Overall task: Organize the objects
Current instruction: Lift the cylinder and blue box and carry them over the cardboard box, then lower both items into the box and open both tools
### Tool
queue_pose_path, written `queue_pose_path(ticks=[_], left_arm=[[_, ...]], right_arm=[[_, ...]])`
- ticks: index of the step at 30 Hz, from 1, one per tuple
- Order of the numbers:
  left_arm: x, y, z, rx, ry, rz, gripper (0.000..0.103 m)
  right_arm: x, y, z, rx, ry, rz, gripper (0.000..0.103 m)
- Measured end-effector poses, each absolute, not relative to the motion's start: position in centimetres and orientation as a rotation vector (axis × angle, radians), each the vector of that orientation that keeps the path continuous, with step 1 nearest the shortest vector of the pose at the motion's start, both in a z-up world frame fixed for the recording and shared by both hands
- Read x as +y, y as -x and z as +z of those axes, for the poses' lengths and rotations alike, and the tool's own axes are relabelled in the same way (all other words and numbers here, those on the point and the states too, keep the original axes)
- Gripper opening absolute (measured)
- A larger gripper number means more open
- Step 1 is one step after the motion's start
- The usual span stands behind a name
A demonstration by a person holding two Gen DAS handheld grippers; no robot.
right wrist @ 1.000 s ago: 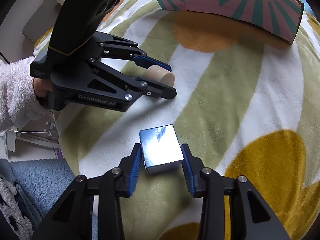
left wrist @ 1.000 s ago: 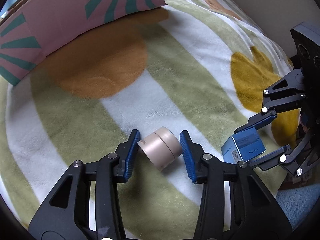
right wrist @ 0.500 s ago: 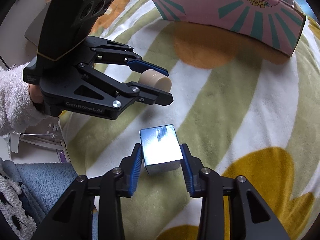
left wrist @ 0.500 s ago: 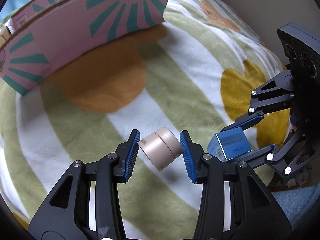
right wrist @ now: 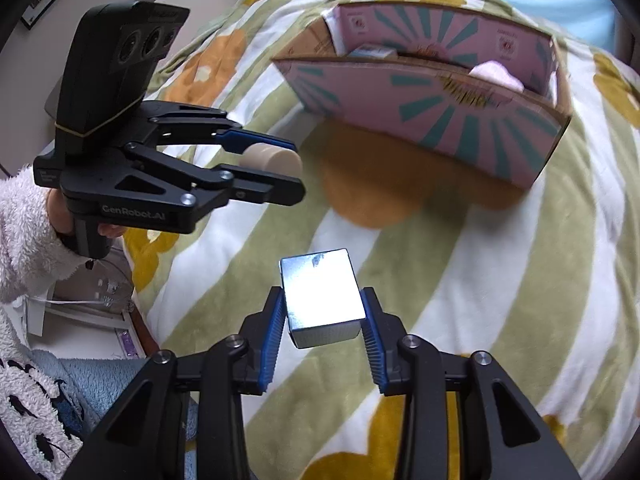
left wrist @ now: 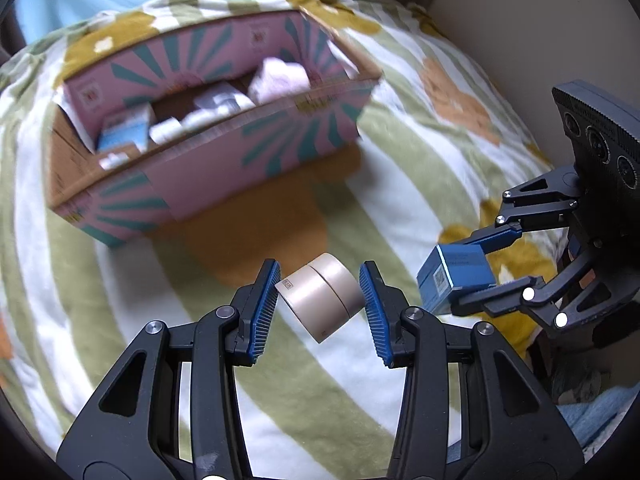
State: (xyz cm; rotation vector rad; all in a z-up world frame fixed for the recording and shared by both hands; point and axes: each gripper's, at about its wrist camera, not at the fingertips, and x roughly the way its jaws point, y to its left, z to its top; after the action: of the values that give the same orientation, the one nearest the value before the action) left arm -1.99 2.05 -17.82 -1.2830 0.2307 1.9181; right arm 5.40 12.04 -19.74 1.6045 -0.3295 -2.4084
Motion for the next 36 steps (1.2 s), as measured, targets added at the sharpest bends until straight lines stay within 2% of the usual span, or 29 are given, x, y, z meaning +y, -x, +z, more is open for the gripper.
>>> queue_pose_path(ticks=[8, 14, 25, 36], left_arm=[[1.3, 7.0, -13.8, 0.207, 1.248, 2.002, 0.038], [1.3, 11.7, -12.7, 0.197, 1.25, 2.056, 0.038], [3.1, 20.3, -14.6, 0.148, 1.32, 2.097, 0.038], [3.5, 25.6, -19.6, 0.094, 1.431, 2.142, 0.038]], right_arm=[[14.9, -2.0, -14.6, -0.345, -1.563, -2.517, 0.035], [17.2, 2.5, -12.4, -0.32, -1.537, -2.602, 0.035], [20.7, 12.2, -13.8, -0.468, -1.633, -2.704, 0.035], [23.3, 16.3, -17.1, -0.556, -1.68, -2.796, 0.034]])
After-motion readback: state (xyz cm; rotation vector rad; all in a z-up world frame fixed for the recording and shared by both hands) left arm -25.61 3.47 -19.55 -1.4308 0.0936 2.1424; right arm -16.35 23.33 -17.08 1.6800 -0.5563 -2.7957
